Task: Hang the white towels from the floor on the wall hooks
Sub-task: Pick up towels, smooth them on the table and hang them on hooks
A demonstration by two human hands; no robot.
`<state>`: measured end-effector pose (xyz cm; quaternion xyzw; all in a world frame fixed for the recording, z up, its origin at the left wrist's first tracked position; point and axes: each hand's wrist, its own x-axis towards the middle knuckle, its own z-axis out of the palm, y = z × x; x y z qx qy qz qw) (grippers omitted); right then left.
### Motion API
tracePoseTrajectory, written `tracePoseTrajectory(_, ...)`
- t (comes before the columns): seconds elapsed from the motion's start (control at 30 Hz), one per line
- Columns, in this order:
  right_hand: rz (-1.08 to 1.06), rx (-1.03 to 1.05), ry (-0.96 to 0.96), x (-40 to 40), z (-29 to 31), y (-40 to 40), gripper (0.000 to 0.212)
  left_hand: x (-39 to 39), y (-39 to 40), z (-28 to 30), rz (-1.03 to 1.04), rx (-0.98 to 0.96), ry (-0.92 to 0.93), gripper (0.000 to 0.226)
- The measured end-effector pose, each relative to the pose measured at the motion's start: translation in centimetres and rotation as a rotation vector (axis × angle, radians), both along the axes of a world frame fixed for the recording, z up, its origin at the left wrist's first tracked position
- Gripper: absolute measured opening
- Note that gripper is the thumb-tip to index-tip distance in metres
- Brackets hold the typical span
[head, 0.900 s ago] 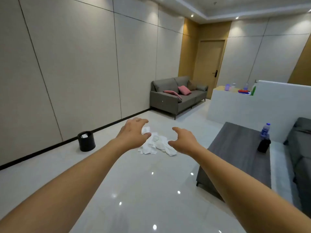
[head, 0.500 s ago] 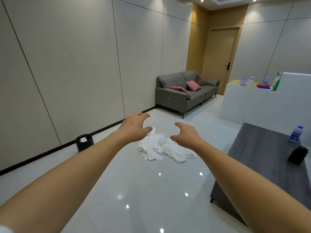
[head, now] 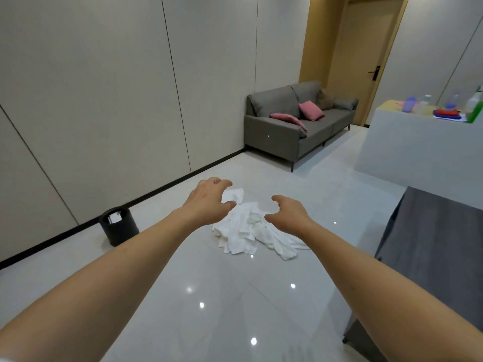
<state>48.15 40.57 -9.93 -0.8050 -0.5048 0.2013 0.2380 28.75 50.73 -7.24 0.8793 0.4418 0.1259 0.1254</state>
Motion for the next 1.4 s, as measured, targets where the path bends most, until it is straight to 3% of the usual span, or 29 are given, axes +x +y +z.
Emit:
tracePoseTrajectory(0.37,-0.075,-0.086,0.075,6.4,-6.0,23.5,0.067,7.7,24.7,-6.4,-0.045,-0.11,0.015,0.058)
tracePoseTrajectory(0.73,-0.132,-0.22,0.177,13.2,-12.0,39.7,0.064,14.3,42.3,-12.4,-0.05,-0.267,0.094,0.059)
tracePoseTrajectory(1.13,-0.138,-0.402,0.381,25.7,-25.5,59.5,0.059,25.9,60.7,-24.9,0.049,-0.487,0.236,0.059)
tracePoseTrajectory(1.4,-0.287,-0.583,0.603,31.0,-36.2,67.3,0.059,30.8,68.0,-34.3,0.148,-0.649,0.338,0.054)
